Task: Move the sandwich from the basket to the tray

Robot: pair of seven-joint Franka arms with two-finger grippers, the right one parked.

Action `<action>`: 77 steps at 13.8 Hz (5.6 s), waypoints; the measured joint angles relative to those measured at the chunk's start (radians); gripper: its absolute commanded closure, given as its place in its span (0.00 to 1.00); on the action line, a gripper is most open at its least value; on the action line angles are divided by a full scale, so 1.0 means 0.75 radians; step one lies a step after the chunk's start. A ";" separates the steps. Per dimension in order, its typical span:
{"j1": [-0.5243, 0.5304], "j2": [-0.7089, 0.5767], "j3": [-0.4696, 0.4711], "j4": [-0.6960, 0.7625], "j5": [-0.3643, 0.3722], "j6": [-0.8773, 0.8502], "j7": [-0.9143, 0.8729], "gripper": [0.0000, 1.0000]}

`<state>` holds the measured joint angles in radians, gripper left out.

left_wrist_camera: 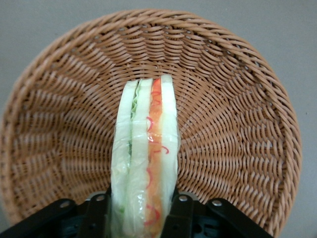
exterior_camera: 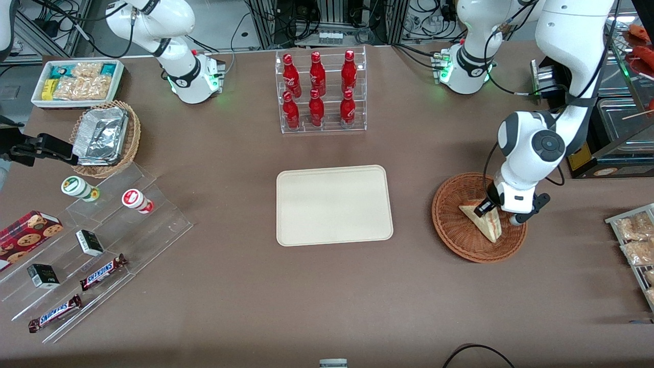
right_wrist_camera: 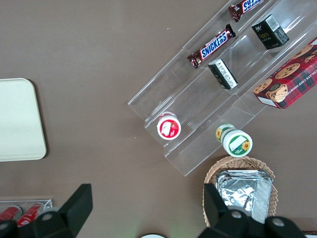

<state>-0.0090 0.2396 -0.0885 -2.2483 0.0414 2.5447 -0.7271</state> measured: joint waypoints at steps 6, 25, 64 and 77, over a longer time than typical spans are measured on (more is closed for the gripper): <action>-0.009 -0.073 -0.151 0.542 0.001 -0.805 0.065 1.00; -0.655 0.686 -0.400 1.178 0.375 -0.688 -0.537 1.00; -0.128 -0.094 -0.107 1.017 0.004 -1.356 0.493 0.00; -0.119 -0.153 0.132 0.948 -0.117 -1.294 0.797 0.00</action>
<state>-0.0986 0.1247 0.0108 -1.5374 -0.0463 1.5745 -0.1297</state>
